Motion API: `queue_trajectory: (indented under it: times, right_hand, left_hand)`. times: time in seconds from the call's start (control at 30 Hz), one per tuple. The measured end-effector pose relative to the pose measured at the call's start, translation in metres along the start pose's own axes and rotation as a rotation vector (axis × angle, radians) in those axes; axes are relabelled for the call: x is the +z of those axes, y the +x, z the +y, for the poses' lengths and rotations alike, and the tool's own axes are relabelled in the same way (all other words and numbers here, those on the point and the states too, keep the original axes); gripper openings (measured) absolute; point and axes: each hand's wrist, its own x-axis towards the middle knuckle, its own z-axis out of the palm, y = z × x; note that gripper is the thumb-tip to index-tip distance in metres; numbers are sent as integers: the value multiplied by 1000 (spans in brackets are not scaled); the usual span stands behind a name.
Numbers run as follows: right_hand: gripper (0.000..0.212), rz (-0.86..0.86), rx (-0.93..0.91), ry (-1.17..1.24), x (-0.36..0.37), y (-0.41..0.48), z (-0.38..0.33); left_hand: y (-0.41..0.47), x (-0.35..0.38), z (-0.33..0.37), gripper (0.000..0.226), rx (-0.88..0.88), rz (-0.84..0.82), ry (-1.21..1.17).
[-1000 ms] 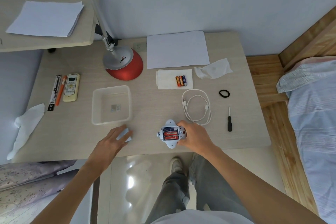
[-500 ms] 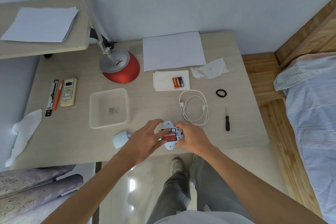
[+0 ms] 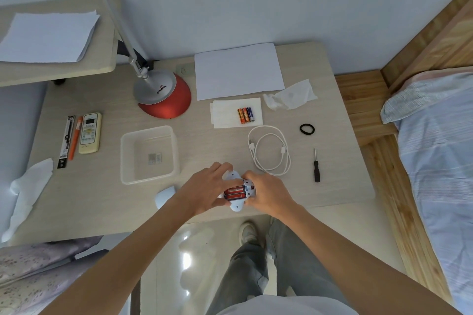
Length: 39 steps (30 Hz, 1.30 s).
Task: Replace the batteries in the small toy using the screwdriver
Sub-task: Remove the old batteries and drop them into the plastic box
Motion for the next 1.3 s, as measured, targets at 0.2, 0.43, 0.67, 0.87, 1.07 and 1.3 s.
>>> queue_trajectory:
  times: [0.2,0.43,0.67,0.87,1.07,1.3]
  right_hand:
    - [62,-4,4,8,-1,0,1]
    - [59,-11,-1,13,-2,0,1]
    - [64,12,-1,-5,-1,0,-1]
    - [60,14,13,-12,1,0,-2]
    - [63,1,23,-5,2,0,-2]
    - [49,14,67,19,1,-2,-3]
  left_hand:
    - [9,-7,-2,88,36,-79,45]
    - [16,-3,-1,92,59,-63,48]
    - [11,6,-8,89,82,32,0]
    - [5,3,-10,53,26,146,-56]
    - [15,22,6,26,-38,290,-65]
    - [18,42,8,30,29,389,114]
